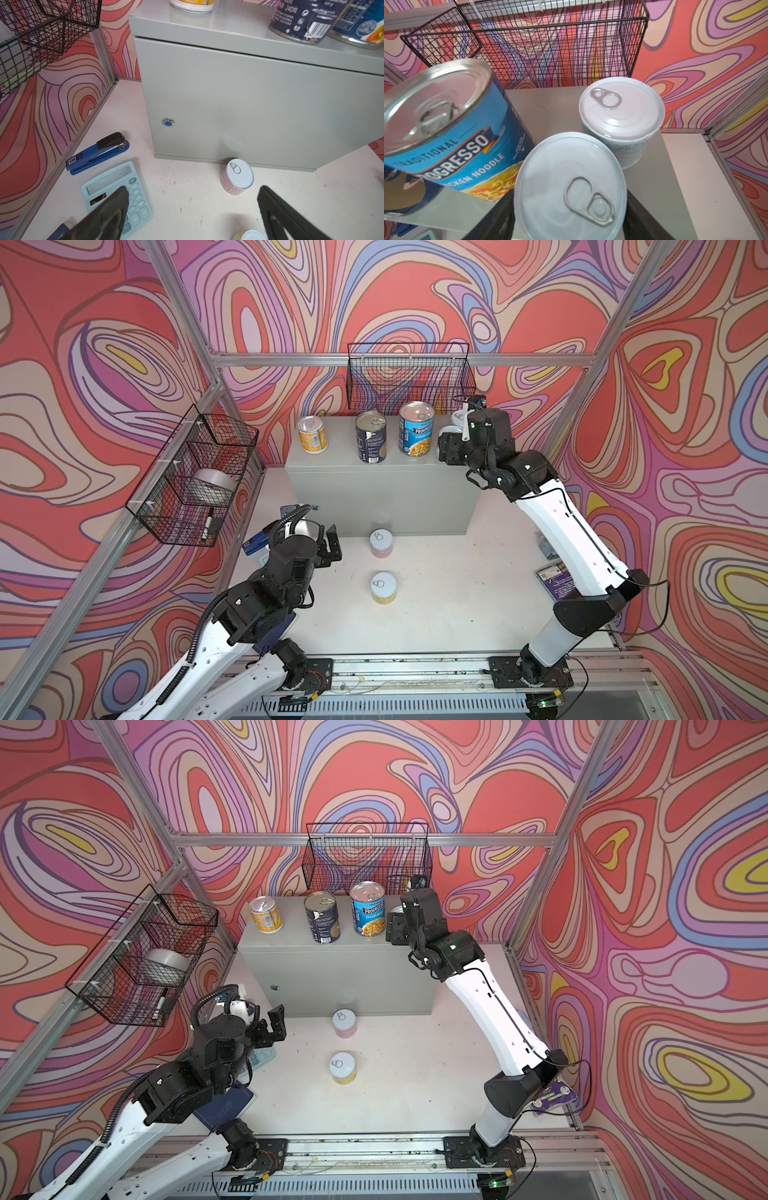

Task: Place and organize the canned foods onto the counter
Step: 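Lower the pale-blue can beside the Progresso can on the cabinet top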

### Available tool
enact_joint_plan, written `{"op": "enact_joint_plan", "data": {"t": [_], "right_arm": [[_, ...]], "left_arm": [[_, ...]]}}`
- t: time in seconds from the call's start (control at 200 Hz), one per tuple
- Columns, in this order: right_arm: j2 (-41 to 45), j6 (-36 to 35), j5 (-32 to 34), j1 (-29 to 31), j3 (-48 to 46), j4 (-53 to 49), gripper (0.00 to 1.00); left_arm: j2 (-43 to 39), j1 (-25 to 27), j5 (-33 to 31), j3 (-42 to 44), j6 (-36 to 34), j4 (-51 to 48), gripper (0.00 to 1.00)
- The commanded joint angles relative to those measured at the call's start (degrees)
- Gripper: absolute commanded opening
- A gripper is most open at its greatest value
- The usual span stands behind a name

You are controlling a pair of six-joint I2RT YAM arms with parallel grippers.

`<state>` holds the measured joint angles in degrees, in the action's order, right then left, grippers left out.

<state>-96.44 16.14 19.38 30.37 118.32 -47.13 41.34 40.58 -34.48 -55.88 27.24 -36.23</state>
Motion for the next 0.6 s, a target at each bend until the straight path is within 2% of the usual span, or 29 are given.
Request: {"op": "enact_joint_plan", "data": {"t": [0.0,0.255,0.411,0.591], "right_arm": [[-0.59,0.56,-1.09,-0.49,2.14,2.11,0.49],[-0.25,0.65,-1.77,-0.65,0.61,3.66,0.54],[0.45,0.9,-2.29,-0.66,-0.99,5.05,0.66],[1.42,0.99,-2.48,-0.66,-2.89,6.01,0.76]], "left_arm": [[0.05,0.12,0.27,-0.02,0.97,-0.78,1.0],[0.23,0.12,0.55,0.24,0.97,-0.51,1.0],[0.05,0.12,0.73,0.29,0.96,-0.51,1.0],[-0.03,0.12,1.34,0.51,0.97,-0.25,1.0]]}}
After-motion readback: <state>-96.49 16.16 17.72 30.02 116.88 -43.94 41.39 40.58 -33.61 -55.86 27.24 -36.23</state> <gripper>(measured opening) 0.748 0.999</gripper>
